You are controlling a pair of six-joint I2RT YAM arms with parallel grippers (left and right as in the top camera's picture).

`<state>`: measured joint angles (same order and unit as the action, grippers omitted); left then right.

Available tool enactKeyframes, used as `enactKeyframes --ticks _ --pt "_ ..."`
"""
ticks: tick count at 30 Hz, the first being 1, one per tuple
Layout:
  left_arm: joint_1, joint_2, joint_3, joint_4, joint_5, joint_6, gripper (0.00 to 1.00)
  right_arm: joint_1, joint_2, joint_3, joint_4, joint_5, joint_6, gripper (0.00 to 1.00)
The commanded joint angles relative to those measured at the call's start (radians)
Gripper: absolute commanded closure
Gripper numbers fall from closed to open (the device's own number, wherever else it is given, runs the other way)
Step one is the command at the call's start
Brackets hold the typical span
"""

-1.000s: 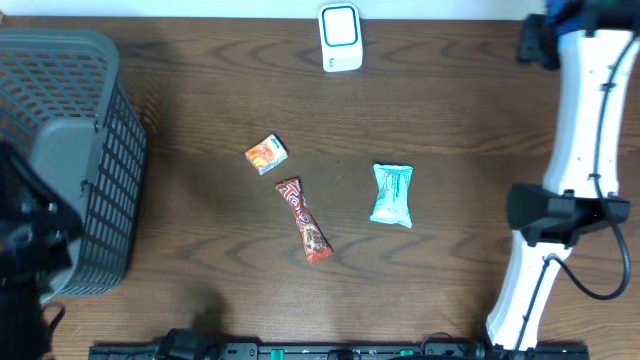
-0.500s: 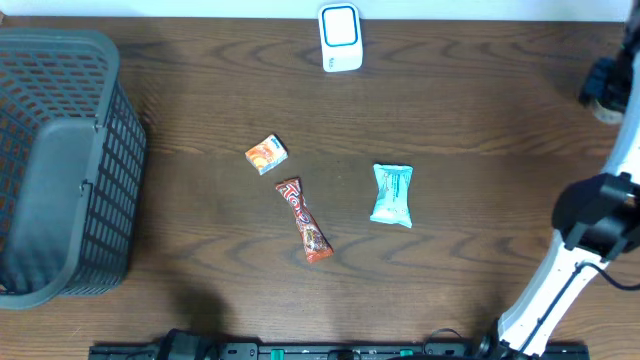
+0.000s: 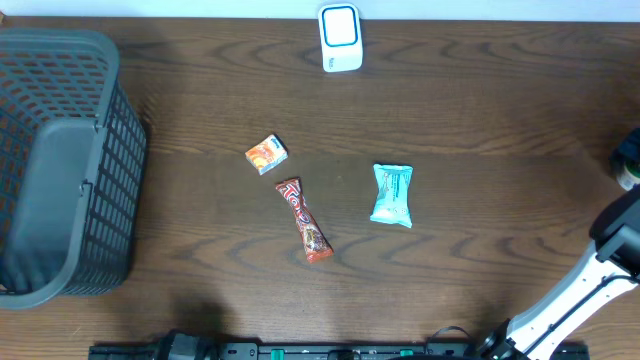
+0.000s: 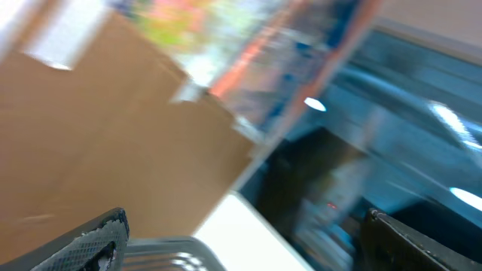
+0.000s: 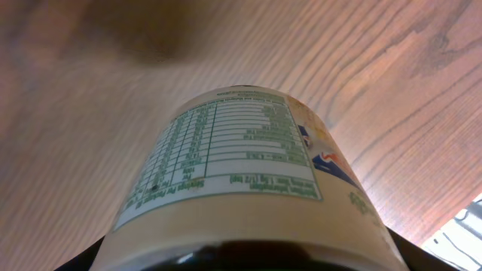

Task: Scan the item barcode
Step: 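Carry the bottle off to the right edge of the table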

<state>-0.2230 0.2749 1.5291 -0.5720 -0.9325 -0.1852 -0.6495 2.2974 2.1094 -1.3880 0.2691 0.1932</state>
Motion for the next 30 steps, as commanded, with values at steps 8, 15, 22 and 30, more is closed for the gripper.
enactKeyframes --ticks 8,15,22,30 --pt "0.004 0.0 -0.002 0.002 -0.33 0.016 0.02 -0.124 -0.003 -0.154 0.145 -0.013 -0.008 0.51" --pt "0.003 0.0 -0.002 -0.059 -0.27 0.016 0.02 -0.173 -0.003 -0.236 0.224 -0.133 -0.008 0.01" --pt "0.003 0.0 -0.02 -0.152 0.145 0.004 0.02 -0.163 -0.003 -0.123 0.139 -0.216 -0.034 0.01" --pt "0.003 -0.001 -0.099 -0.14 0.218 -0.006 0.02 -0.127 -0.003 0.144 -0.025 -0.381 -0.047 0.01"
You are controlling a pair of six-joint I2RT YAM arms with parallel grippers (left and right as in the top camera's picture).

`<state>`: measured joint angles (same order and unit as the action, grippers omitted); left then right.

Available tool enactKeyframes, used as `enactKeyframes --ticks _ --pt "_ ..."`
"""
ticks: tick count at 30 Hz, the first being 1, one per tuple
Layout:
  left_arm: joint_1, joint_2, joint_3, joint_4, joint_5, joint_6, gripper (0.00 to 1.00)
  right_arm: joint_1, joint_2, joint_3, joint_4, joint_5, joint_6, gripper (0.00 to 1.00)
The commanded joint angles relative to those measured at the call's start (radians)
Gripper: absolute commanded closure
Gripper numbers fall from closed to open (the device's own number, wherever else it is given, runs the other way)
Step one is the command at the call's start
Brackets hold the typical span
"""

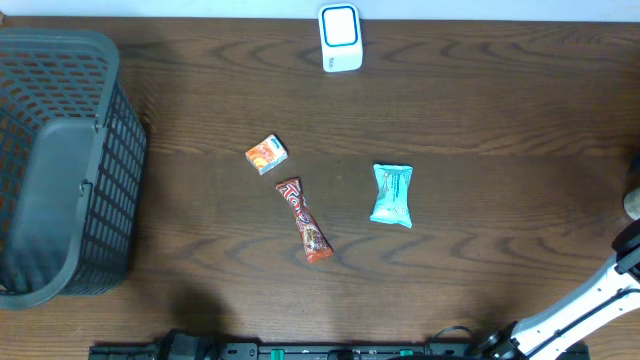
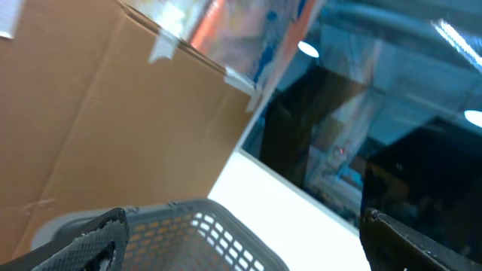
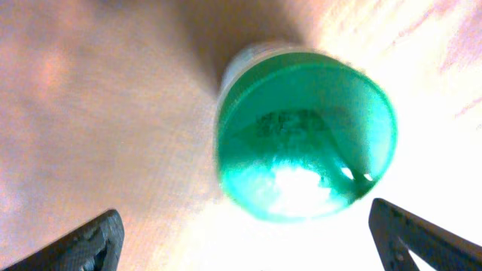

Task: Scan the item barcode
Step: 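Carry the bottle off to the right edge of the table, then reach the right gripper to the mint-green wipes pack and grasp it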

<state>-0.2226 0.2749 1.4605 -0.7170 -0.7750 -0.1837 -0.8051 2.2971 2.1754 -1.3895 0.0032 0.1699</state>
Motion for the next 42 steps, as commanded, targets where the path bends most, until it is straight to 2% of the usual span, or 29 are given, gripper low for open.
enactKeyframes --ticks 1,5,12,15,18,22,26,31,33,37,42 --pt "0.003 -0.001 -0.044 0.009 0.061 -0.021 0.02 0.034 -0.003 0.101 -0.036 -0.137 -0.032 0.01" --pt "0.003 -0.001 -0.097 0.087 0.061 -0.091 0.02 0.082 -0.003 0.191 -0.09 -0.17 -0.037 0.01" --pt "0.003 -0.001 -0.183 0.322 0.055 -0.08 0.02 0.212 -0.039 0.226 -0.111 -0.17 -0.045 0.01" --pt "0.003 -0.001 -0.203 0.444 -0.022 -0.08 0.02 0.281 -0.061 0.226 -0.115 -0.169 -0.064 0.01" --pt "0.003 -0.001 -0.203 0.512 -0.105 -0.08 0.02 0.339 -0.072 0.226 -0.119 -0.166 -0.067 0.01" --pt "0.003 -0.001 -0.203 0.567 -0.135 -0.079 0.02 0.399 -0.074 0.226 -0.142 -0.166 -0.067 0.01" --pt "0.003 -0.001 -0.203 0.552 -0.136 -0.07 0.02 0.474 -0.074 0.226 -0.159 -0.169 -0.067 0.01" --pt "0.003 -0.001 -0.205 0.428 -0.136 0.083 0.02 0.597 -0.074 0.225 -0.143 -0.174 -0.066 0.01" --pt "0.003 -0.005 -0.212 0.379 -0.13 0.09 0.02 0.65 -0.074 0.226 -0.135 -0.18 -0.067 0.01" --pt "0.003 -0.019 -0.229 0.4 -0.127 0.09 0.02 0.747 -0.074 0.225 -0.133 -0.203 -0.066 0.01" --pt "0.003 -0.138 -0.315 0.4 -0.076 0.075 0.02 0.867 -0.074 0.216 -0.214 -0.219 -0.089 0.01"
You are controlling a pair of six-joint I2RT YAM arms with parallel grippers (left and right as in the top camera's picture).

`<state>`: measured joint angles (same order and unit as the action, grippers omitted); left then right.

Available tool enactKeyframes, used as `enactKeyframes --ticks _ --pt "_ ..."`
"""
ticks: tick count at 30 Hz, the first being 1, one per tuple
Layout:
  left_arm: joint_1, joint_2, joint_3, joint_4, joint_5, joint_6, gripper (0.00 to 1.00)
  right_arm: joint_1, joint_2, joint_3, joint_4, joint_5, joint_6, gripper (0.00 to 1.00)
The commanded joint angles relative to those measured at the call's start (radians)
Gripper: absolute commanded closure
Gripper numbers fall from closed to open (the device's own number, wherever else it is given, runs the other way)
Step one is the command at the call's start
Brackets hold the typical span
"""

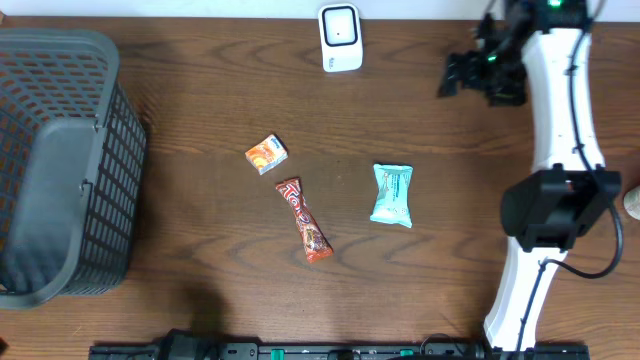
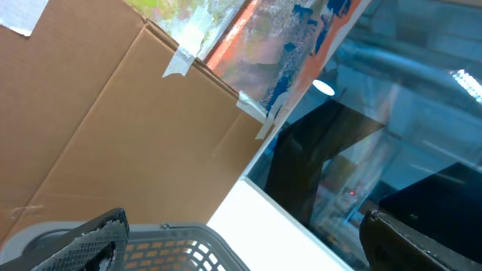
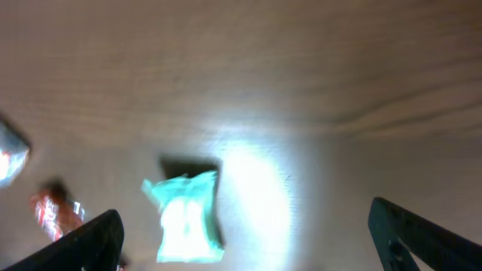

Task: Scan the item barcode
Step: 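Reach the right gripper to the mint-green wipes pack and grasp it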

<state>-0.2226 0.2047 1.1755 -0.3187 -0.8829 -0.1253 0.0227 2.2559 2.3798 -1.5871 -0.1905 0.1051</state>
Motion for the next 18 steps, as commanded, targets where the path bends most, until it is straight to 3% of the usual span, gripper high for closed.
enactKeyframes --ticks 1,11,18 --pt "0.003 -0.101 -0.06 0.002 0.058 0.017 0.02 0.064 -0.032 0.008 -0.046 -0.047 -0.024 0.01" --pt "0.003 -0.201 -0.199 0.002 0.06 0.017 0.02 0.278 -0.032 -0.125 -0.108 0.047 -0.043 0.01" --pt "0.003 -0.201 -0.272 -0.002 0.1 0.017 0.02 0.452 -0.032 -0.251 -0.077 0.251 0.098 0.01"
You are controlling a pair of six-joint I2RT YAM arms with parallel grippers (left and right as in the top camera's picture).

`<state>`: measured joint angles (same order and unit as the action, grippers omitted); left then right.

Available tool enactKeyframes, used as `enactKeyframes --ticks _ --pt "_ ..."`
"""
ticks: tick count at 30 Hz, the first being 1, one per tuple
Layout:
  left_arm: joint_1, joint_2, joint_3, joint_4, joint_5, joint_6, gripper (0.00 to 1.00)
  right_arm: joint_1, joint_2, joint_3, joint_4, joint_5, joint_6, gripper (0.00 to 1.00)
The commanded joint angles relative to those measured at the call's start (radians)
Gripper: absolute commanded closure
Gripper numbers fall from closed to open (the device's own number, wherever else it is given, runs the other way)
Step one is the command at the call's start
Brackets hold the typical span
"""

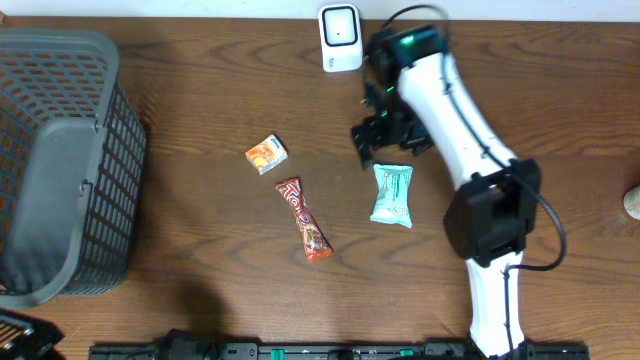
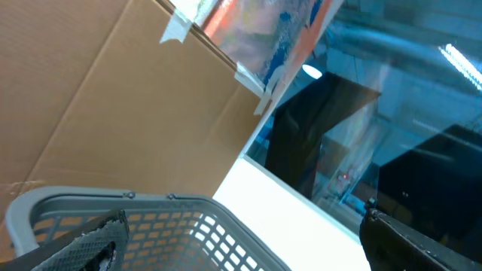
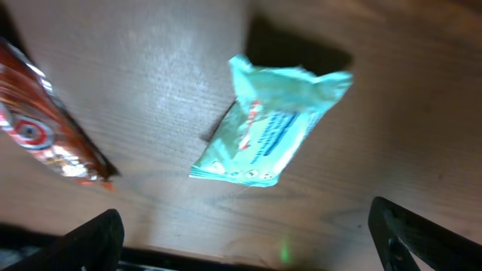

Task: Scan the item barcode
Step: 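Reach the right gripper to the mint-green wipes pack and grasp it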

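A white scanner (image 1: 340, 38) stands at the table's far edge. Three items lie mid-table: a teal packet (image 1: 392, 195), a red candy bar (image 1: 303, 220) and a small orange packet (image 1: 267, 154). My right gripper (image 1: 388, 145) hangs open just beyond the teal packet's far end and holds nothing. Its wrist view looks down on the teal packet (image 3: 271, 135) and the red candy bar (image 3: 53, 128). My left gripper (image 2: 248, 252) is open and empty, off the table's front left corner, and its view faces up past the basket rim (image 2: 188, 207).
A dark grey mesh basket (image 1: 60, 165) fills the table's left side. A cream bottle (image 1: 632, 203) shows at the right edge. Cardboard (image 2: 113, 113) and shelving stand beyond the basket in the left wrist view.
My right gripper has moved from the far right, near the scanner's level, to just beyond the teal packet, which now fills its view. The left wrist view shows more of the basket.
At first my right gripper was at the table's right edge, close on a bottle with a label. Then it looked down on the bottle's green cap, open. Later it was high at the far right, and now it hangs by the teal packet. The items have not moved.
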<state>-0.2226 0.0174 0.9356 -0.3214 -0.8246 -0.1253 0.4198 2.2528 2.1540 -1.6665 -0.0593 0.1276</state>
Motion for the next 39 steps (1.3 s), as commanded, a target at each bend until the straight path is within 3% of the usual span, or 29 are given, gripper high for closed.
enactKeyframes --ticks 1,13,23,34,36,37,39 --pt "0.003 -0.014 -0.047 0.001 0.055 0.018 0.02 0.079 -0.029 -0.032 0.002 0.149 0.097 0.01" --pt "0.003 -0.014 -0.13 0.001 0.08 0.043 0.02 0.255 -0.029 -0.211 0.002 0.451 0.337 0.01" --pt "0.003 -0.014 -0.13 -0.121 0.08 0.042 0.02 0.353 -0.029 -0.5 0.184 0.464 0.344 0.01" --pt "0.003 -0.014 -0.13 -0.177 0.08 0.043 0.02 0.381 -0.029 -0.764 0.494 0.641 0.354 0.01" --pt "0.003 -0.014 -0.13 -0.215 0.08 0.043 0.02 0.371 -0.029 -0.796 0.534 0.641 0.354 0.11" --pt "0.003 -0.014 -0.13 -0.231 0.08 0.043 0.02 0.366 -0.029 -0.811 0.554 0.64 0.354 0.23" --pt "0.003 -0.014 -0.13 -0.261 0.08 0.043 0.02 0.357 -0.029 -0.833 0.585 0.637 0.345 0.59"
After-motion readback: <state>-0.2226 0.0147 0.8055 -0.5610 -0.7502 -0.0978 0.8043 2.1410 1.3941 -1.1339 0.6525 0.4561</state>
